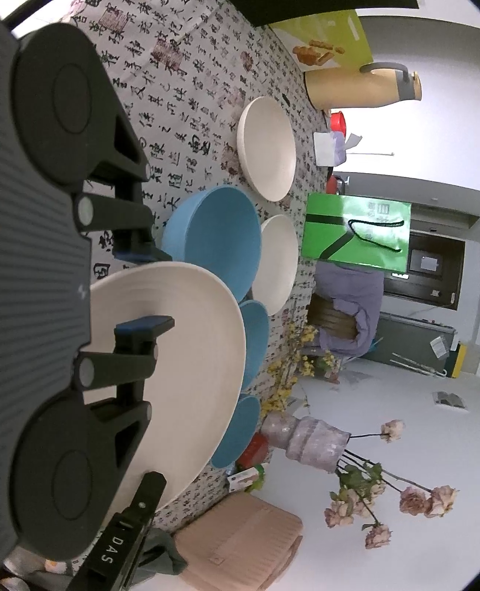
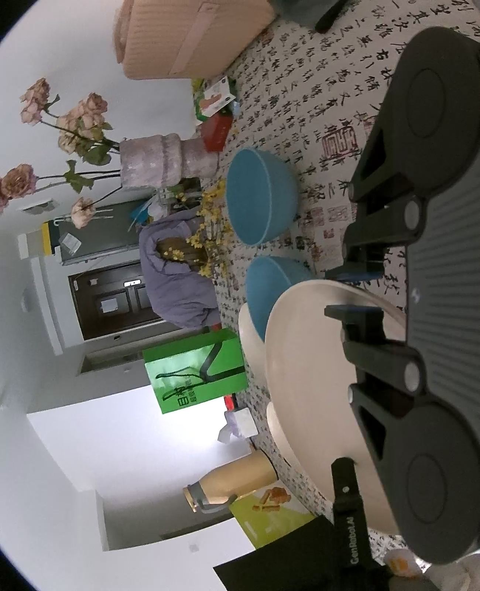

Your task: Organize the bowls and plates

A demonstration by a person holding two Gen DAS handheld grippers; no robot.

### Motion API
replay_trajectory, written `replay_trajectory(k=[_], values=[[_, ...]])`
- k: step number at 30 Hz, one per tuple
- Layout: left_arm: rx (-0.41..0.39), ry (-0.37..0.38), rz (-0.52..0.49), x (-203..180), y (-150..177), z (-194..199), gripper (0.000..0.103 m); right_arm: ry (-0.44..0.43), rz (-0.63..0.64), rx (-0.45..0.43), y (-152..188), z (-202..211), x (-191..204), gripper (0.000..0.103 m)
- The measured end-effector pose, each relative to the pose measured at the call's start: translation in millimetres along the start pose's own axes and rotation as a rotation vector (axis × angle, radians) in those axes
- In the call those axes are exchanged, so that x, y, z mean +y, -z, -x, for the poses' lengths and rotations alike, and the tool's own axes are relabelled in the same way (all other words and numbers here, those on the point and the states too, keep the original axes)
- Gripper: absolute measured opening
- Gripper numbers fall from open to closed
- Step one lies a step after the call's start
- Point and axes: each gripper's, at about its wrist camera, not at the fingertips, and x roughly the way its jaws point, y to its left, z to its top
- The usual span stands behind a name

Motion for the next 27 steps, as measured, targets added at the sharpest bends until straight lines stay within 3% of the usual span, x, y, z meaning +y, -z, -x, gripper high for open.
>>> replay_trajectory(k=[27], values=[[0.023, -0.003, -0.083, -13.6, 31.0, -36.1, 0.029, 0.036, -0.045, 0.042, 31.6, -29.6, -25.5, 0.013]])
